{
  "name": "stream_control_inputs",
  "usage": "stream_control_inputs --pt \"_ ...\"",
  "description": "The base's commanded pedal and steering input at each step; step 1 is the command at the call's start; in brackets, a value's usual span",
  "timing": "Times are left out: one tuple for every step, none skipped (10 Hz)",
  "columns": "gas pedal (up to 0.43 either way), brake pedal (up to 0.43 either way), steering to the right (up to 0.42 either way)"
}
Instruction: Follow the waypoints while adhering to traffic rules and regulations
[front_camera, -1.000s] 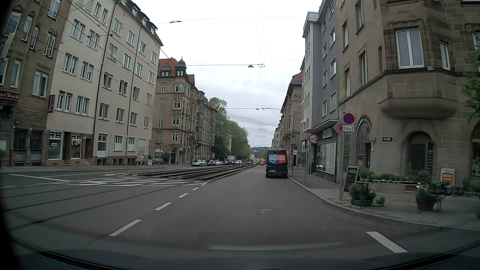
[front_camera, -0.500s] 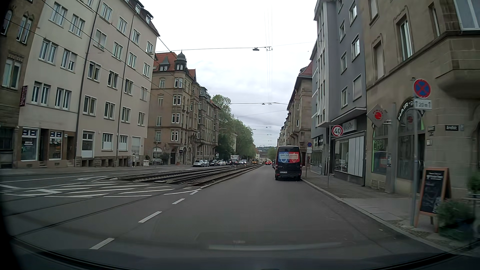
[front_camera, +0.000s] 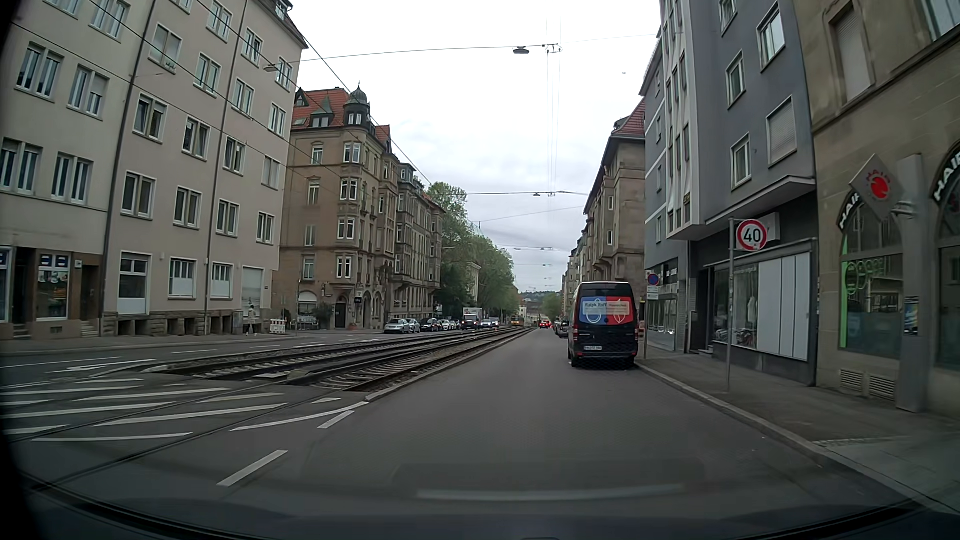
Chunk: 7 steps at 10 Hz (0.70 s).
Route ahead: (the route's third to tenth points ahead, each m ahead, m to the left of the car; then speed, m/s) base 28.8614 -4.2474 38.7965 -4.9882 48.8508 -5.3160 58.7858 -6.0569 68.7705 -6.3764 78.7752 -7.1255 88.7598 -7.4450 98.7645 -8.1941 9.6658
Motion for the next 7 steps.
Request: stream_control_inputs --pt "0.047 0.0 -0.003" --pt "0.028 0.0 0.0" --pt "0.0 0.0 0.004" --pt "0.0 0.0 0.008" --pt "0.0 0.0 0.012" --pt "0.0 0.0 0.016" --pt "0.0 0.0 0.018"
